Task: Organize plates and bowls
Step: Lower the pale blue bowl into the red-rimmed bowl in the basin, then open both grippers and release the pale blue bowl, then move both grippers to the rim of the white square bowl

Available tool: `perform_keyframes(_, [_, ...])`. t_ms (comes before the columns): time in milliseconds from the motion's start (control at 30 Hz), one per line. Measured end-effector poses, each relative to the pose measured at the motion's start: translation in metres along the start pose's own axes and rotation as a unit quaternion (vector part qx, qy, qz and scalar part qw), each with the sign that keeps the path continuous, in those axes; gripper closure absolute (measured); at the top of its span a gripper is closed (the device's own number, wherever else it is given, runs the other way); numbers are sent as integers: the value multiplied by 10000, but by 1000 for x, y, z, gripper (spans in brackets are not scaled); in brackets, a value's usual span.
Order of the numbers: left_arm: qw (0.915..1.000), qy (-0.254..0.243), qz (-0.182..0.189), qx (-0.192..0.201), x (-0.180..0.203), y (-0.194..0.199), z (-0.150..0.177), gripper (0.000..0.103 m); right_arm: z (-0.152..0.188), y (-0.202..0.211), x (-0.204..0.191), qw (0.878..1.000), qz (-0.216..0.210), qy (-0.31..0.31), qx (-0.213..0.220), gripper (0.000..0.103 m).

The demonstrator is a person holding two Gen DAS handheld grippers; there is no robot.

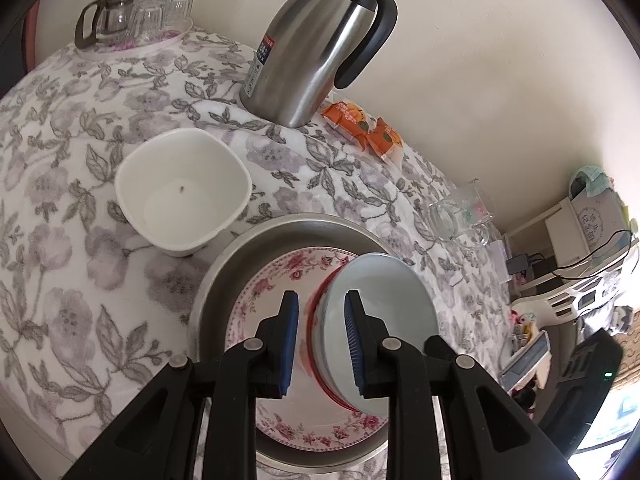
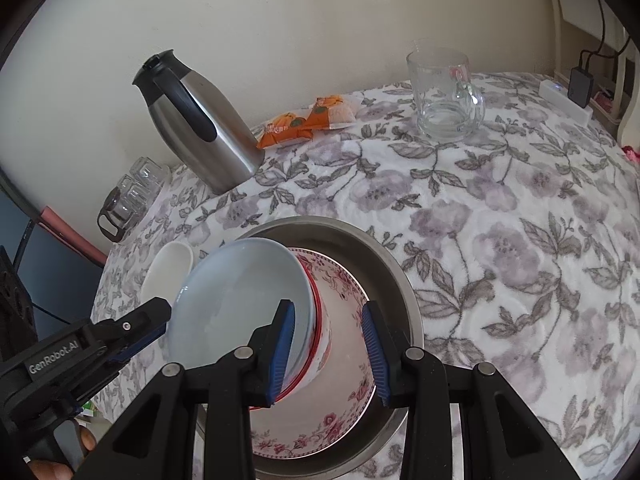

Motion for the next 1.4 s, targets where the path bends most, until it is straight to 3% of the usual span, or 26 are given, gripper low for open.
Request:
perform_keyframes(67, [9999, -32, -105, 38, -1, 3, -1, 75, 0, 3, -2, 10000, 40, 17, 2, 62])
perform_keyframes(133, [9997, -66, -222, 67, -2, 4, -1, 61, 1, 4, -2, 9999, 122, 18, -35, 52])
perform_keyframes(233, [9985, -136, -516, 139, -6, 7, -2, 54, 1, 6, -3, 9996, 272, 60, -63, 47])
perform_keyframes(300, [9979, -98, -618, 138, -10, 7, -3, 44, 2, 6, -2, 9993, 359, 62, -77, 38])
perform_keyframes(467, [9932, 30, -1147, 183, -27, 8, -6, 38, 2, 7, 2, 9978, 647, 150, -64, 28])
perform_keyframes(533, [9896, 54, -1423, 225, -35, 9, -8, 25, 1, 9, 2, 9972, 720, 189, -24, 23])
perform_keyframes(600, [9862, 62, -1630, 280, -41, 10, -9, 18, 0, 9, 1, 9968, 764, 217, 1, 15])
perform_keyframes(700, [9854, 104, -1679, 277, -46, 10, -9, 18, 0, 9, 1, 9965, 800, 238, -5, 6])
perform_keyframes(867, [9818, 75, -1868, 343, -49, 12, -11, 14, 1, 8, -1, 9967, 769, 269, -11, 0])
perform_keyframes(933, [9801, 50, -1937, 431, -49, 15, -12, 4, 0, 9, -2, 9968, 753, 279, -10, 0])
perform_keyframes(1400, [9711, 260, -2093, 1113, -78, 55, -28, 4, -1, 17, -19, 9938, 896, 560, 335, 0])
Point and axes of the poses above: each gripper's, at about its wrist camera, not at the fingertips, and y roughly against the way its jaws point, x to its right, z to its underside, the point moved 9 cm from there along -y, roughly the way its jaws point, and after that the axes turned 13 degrees about -x, right-handed, at the moved point
